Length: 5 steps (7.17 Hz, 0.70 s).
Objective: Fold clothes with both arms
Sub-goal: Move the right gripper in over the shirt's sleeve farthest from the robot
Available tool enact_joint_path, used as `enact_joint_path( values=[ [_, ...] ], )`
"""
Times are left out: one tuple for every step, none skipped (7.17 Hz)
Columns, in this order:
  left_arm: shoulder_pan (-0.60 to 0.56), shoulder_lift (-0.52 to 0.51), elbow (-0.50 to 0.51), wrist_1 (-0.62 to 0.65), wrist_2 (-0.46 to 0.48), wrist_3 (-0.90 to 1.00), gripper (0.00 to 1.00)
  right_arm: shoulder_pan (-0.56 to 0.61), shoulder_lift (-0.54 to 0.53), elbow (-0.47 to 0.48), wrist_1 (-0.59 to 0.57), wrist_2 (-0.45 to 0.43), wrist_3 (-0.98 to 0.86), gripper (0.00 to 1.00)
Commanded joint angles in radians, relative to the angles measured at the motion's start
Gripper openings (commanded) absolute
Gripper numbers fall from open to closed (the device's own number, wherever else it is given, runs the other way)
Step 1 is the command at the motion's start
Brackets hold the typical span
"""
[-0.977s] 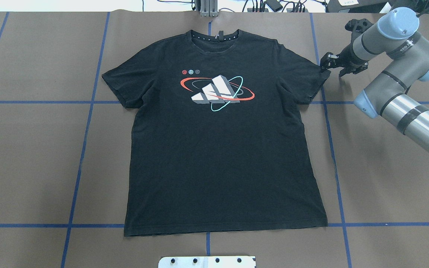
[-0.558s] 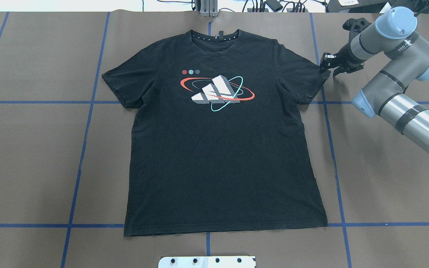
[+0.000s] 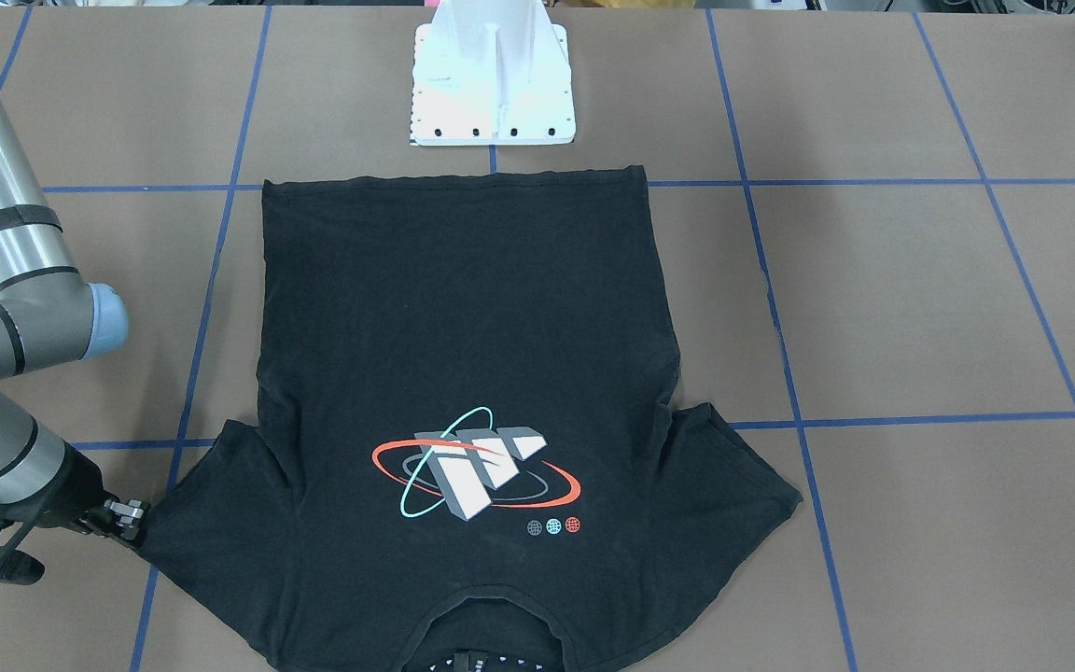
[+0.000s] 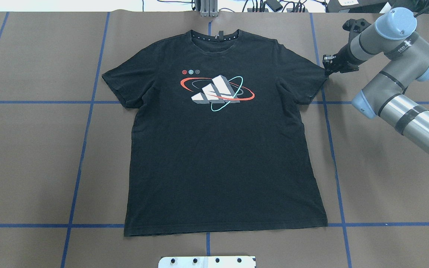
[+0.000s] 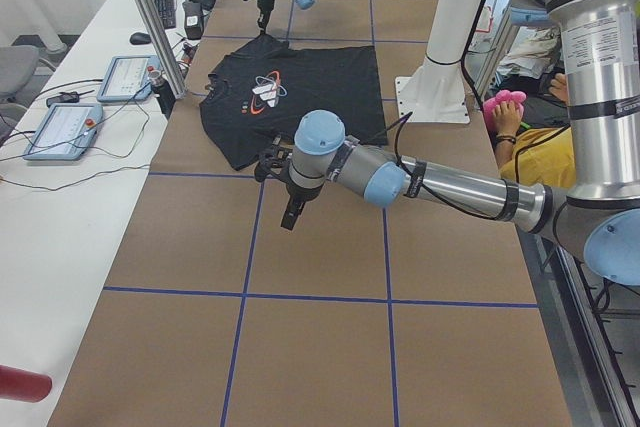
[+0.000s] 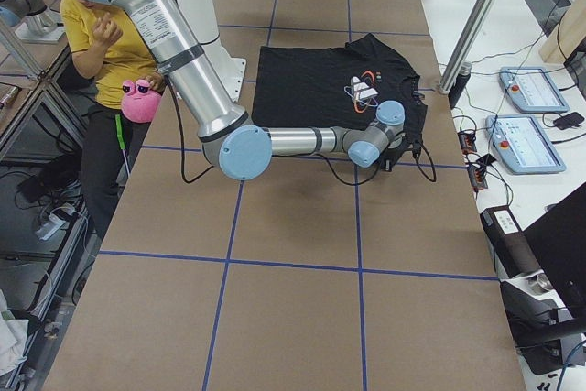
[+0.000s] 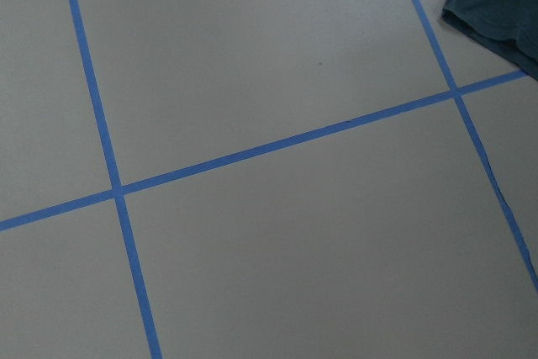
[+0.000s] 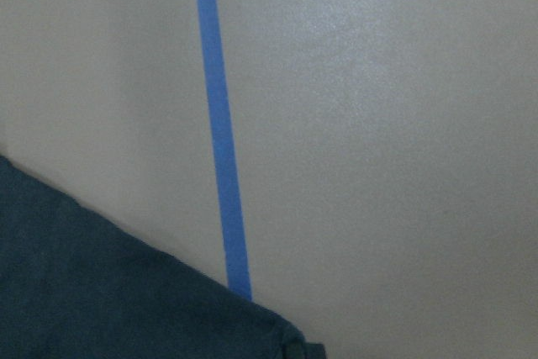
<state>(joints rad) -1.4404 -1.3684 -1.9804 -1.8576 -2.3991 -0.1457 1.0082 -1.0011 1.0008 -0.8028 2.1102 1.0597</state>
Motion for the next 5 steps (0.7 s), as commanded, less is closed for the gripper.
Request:
enact_joint_path(
  values=[
    [0.000,0.000,0.000,0.000,-0.002,0.000,0.99,0.001,0.006,0.059,-0.004,0.007,0.034,0.00],
    [0.000,-0.003,-0.002,0.000,-0.002,-0.002,0.99,0.001,-0.004,0.124,-0.016,0.014,0.073,0.00],
    [0.000,-0.003,-0.002,-0.002,-0.002,-0.002,0.99,-0.011,0.002,0.178,-0.018,0.026,0.141,0.00],
    [0.000,-0.003,-0.002,-0.002,-0.002,-0.002,0.99,-0.072,0.025,0.202,-0.019,0.025,0.205,0.00],
    [0.000,-0.003,0.000,-0.002,-0.002,-0.002,0.99,-0.113,0.088,0.191,-0.074,0.010,0.242,0.00]
  ],
)
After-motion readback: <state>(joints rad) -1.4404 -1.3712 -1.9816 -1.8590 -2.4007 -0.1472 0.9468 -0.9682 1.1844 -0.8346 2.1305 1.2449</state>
